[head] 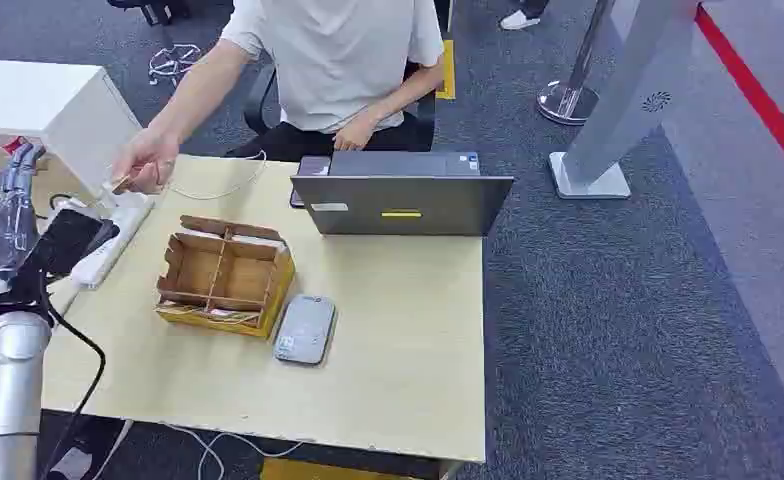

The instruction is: Pass the card to the sensor for recognition and then transmit it.

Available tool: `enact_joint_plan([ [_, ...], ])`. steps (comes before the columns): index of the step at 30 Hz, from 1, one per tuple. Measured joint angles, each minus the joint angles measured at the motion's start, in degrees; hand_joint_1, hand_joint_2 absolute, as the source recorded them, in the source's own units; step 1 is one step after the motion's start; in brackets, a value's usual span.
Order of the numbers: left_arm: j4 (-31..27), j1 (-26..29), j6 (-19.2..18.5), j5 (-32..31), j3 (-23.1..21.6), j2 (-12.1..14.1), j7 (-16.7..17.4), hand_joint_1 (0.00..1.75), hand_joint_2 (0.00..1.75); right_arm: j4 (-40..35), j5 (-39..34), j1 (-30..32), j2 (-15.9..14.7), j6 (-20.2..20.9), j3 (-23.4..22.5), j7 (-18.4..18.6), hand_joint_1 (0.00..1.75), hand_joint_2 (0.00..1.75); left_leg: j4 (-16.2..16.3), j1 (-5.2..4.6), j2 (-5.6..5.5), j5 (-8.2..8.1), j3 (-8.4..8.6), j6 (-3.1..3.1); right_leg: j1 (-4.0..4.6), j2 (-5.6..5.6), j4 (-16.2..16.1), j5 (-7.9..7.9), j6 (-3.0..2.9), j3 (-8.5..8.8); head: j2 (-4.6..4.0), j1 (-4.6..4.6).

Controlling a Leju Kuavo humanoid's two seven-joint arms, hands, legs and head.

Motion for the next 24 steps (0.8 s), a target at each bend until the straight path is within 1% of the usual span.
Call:
enact_joint_plan([
  [11,1.4,-5.2,4.3,-15.1,-16.6,2.6,7.0,1.75,1.75,0.0,2.0,-0.1,-0.5,0.0,0.0,1.2,0.0,0.0,0.0,-0.01,0.01,0.0,-0.01,0.0,0.0,0.02,0.0,0.02,-0.01,-0.01,0.0,0.0],
  [17,1.9,-7.6,6.4,-22.7,-24.8,3.7,10.5,1.75,1.75,0.0,3.8,-0.2,-0.8,0.3,0.0,1.8,0.0,0.0,0.0,-0.01,0.01,0.0,-0.01,0.0,0.0,0.02,0.0,0.02,-0.02,0.01,0.0,0.02],
  [19,2.1,-7.9,6.4,-24.6,-26.7,4.2,11.0,1.75,1.75,0.0,4.3,-0.2,-1.0,0.7,0.0,1.9,0.0,0.0,0.0,-0.02,0.01,0.0,-0.01,0.0,0.0,0.02,0.0,0.02,-0.02,0.02,0.0,0.0],
  [21,2.2,-8.0,6.6,-25.1,-27.3,4.2,11.3,1.75,1.75,0.0,4.7,-0.2,-1.0,0.7,0.0,1.9,0.0,0.0,0.0,-0.01,0.02,0.0,0.0,0.0,0.0,0.05,0.0,0.02,-0.02,-0.02,0.0,-0.05],
  [24,2.5,-8.2,8.6,-26.7,-28.8,4.0,12.5,1.75,1.75,0.0,5.2,-0.2,-1.0,0.9,0.0,2.0,0.0,0.0,0.0,-0.02,0.0,0.0,-0.01,0.0,0.0,0.01,0.0,0.02,-0.02,0.0,0.0,-0.04],
])
